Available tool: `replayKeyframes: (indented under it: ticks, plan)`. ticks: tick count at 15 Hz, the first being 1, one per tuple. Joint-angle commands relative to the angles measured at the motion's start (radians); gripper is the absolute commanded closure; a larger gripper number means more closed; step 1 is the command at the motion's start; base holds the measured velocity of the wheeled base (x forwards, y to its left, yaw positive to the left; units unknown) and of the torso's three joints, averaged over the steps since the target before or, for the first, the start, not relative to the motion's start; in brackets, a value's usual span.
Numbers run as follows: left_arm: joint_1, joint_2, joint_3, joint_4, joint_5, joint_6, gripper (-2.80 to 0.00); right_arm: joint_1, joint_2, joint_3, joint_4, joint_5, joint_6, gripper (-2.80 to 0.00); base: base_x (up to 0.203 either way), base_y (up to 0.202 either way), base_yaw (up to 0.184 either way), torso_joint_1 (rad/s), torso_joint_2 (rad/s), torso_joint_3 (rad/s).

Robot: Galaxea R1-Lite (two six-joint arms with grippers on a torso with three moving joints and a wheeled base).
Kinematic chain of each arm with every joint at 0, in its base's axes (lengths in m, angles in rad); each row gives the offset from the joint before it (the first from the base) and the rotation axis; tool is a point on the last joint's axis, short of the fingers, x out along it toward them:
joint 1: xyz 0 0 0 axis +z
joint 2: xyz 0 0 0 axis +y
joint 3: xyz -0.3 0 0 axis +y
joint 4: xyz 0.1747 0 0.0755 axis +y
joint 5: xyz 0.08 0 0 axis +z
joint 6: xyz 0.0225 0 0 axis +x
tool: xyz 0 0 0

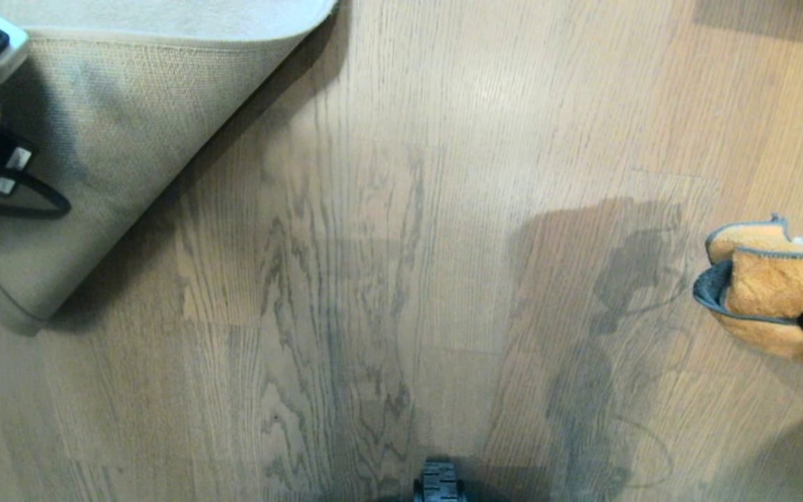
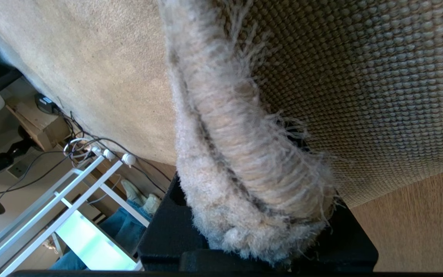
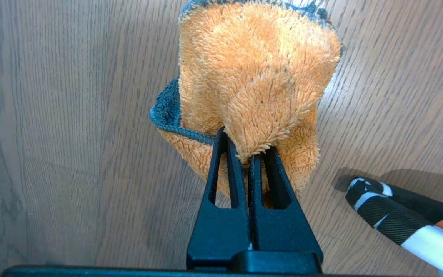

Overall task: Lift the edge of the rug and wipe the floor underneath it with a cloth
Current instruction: Pick up the rag

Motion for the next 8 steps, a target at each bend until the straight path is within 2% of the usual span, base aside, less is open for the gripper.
replayKeyframes:
  ticks: [1, 4, 8]
  plan:
    - [0.001, 0.000, 0.000, -0.001, 0.003, 0.004, 0.00, -0.003, -0.064, 0.000, 0.017, -0.017, -0.001, 0.00, 0.000, 0.000, 0.000, 0.000, 0.00, 0.000]
    - [0.001, 0.000, 0.002, -0.001, 0.003, 0.002, 0.00, -0.004, -0.181, 0.000, 0.107, -0.086, 0.000, 0.00, 0.000, 0.000, 0.000, 0.000, 0.00, 0.000]
    - [0.001, 0.000, 0.001, -0.001, 0.003, 0.002, 0.00, -0.006, -0.447, 0.000, 0.369, -0.116, -0.014, 0.00, 0.000, 0.000, 0.000, 0.000, 0.00, 0.000]
